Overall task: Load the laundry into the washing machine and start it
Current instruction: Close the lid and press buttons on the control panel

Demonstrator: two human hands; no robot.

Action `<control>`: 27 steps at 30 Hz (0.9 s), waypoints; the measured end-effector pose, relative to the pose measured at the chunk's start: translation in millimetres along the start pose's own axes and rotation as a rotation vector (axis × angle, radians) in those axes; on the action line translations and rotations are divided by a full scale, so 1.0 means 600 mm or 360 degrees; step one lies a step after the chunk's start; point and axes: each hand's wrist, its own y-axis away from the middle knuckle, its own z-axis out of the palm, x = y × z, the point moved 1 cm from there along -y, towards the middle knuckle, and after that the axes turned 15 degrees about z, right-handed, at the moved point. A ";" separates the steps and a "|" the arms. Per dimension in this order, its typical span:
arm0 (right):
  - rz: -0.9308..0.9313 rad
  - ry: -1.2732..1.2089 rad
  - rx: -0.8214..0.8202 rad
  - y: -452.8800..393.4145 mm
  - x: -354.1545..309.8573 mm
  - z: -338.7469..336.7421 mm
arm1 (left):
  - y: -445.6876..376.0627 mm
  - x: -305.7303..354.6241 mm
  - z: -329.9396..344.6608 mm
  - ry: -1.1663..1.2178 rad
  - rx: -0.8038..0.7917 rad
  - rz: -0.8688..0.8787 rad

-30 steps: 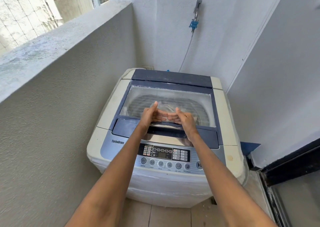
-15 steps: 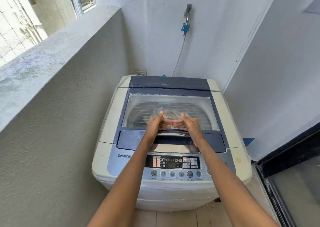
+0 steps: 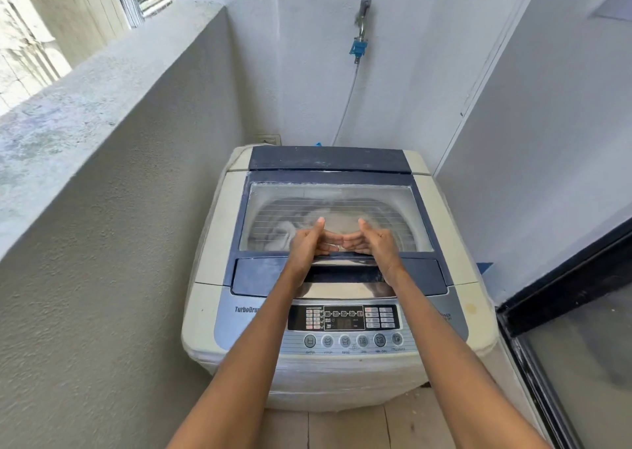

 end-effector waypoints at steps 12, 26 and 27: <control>-0.0025 0.0019 -0.0126 0.008 -0.002 -0.005 | 0.004 0.011 0.007 -0.0036 0.0078 -0.0052; -0.0031 0.0072 -0.0178 0.010 -0.008 -0.010 | 0.005 0.010 0.010 -0.0100 0.0119 -0.0004; -0.0021 0.0066 -0.0189 0.009 -0.007 -0.011 | 0.006 0.010 0.010 -0.0105 0.0115 -0.0001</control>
